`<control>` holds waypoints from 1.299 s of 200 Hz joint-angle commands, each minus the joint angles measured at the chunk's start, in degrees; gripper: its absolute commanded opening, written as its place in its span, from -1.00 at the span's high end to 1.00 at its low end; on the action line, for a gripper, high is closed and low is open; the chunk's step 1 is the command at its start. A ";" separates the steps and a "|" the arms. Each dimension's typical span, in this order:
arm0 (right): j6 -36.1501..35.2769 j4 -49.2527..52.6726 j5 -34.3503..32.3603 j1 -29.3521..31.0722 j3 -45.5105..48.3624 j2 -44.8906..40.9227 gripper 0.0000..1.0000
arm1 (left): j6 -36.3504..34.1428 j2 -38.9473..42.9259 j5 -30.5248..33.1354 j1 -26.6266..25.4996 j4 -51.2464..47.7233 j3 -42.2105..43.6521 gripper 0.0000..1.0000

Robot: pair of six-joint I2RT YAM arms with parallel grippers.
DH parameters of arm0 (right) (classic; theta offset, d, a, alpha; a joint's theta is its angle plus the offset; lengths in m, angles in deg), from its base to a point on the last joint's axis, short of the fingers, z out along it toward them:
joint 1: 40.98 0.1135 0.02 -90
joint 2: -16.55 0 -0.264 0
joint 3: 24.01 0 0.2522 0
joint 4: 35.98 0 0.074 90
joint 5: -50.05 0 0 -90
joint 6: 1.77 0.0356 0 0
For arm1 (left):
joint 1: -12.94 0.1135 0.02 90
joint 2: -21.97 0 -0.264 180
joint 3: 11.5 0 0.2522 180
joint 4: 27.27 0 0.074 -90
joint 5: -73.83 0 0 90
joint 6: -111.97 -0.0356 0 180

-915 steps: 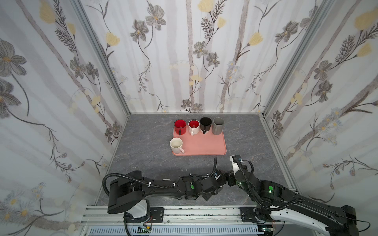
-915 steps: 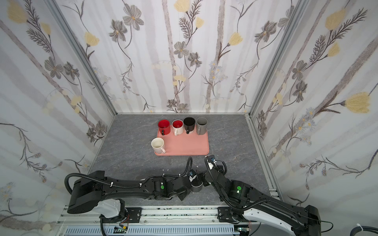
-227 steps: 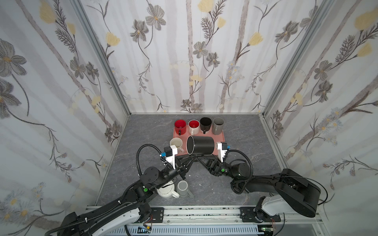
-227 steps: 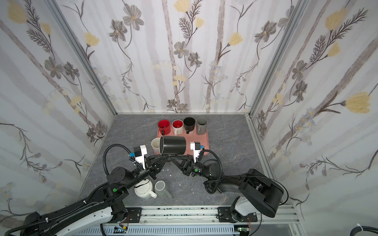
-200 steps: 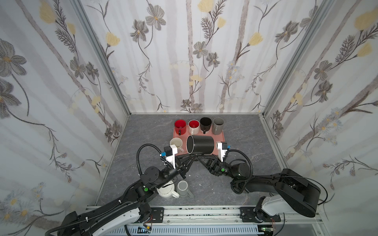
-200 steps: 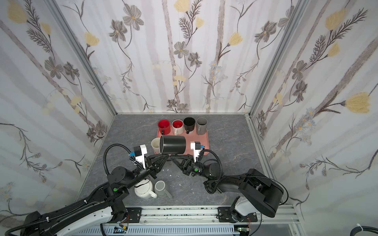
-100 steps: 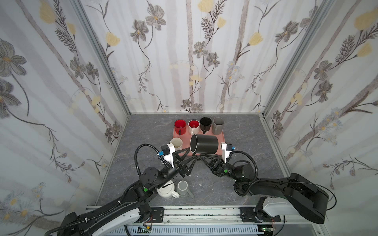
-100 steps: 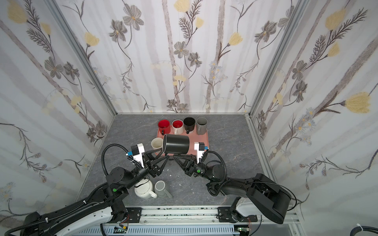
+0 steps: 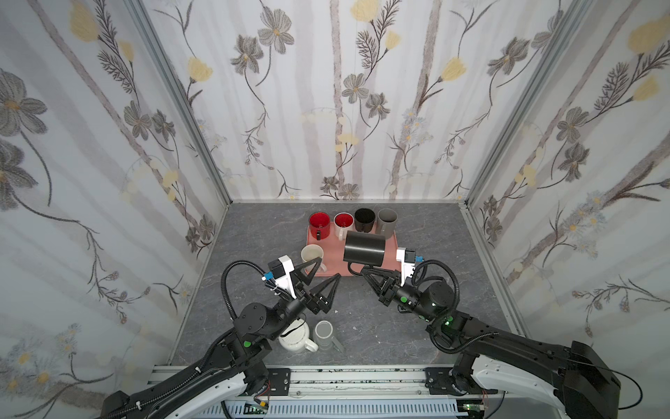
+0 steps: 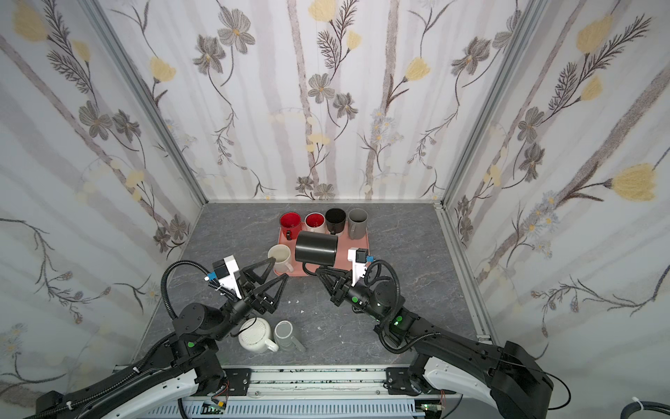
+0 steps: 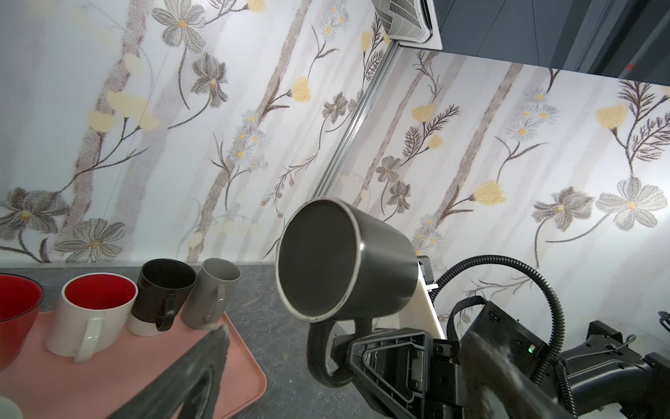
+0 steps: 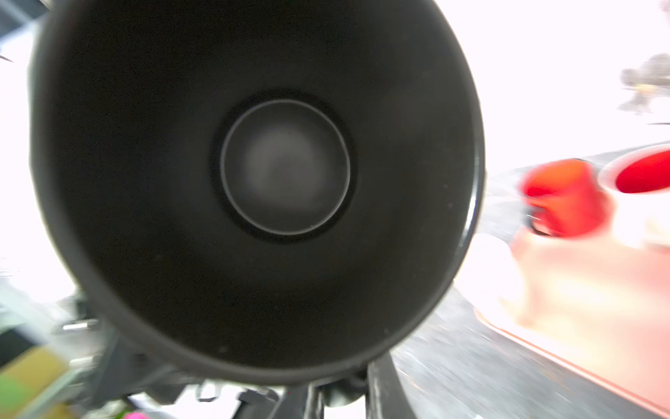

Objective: Turn the mug right side up
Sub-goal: 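Grasp the black mug's rim with the right gripper while the left gripper releases, then carry the black mug upright onto the pink tray with the right gripper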

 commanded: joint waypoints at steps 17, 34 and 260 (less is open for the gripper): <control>-11.22 26.73 -7.78 -0.22 -8.91 3.21 1.00 | -0.34 2.40 3.58 0.02 -3.14 0.31 -1.00; -14.35 34.89 -10.37 -0.19 -13.73 6.85 1.00 | -0.43 3.30 4.25 0.03 -4.34 0.39 -1.00; -33.81 63.45 -24.43 -3.16 -49.96 49.56 1.00 | 0.44 12.63 9.90 0.04 -12.10 2.35 -1.00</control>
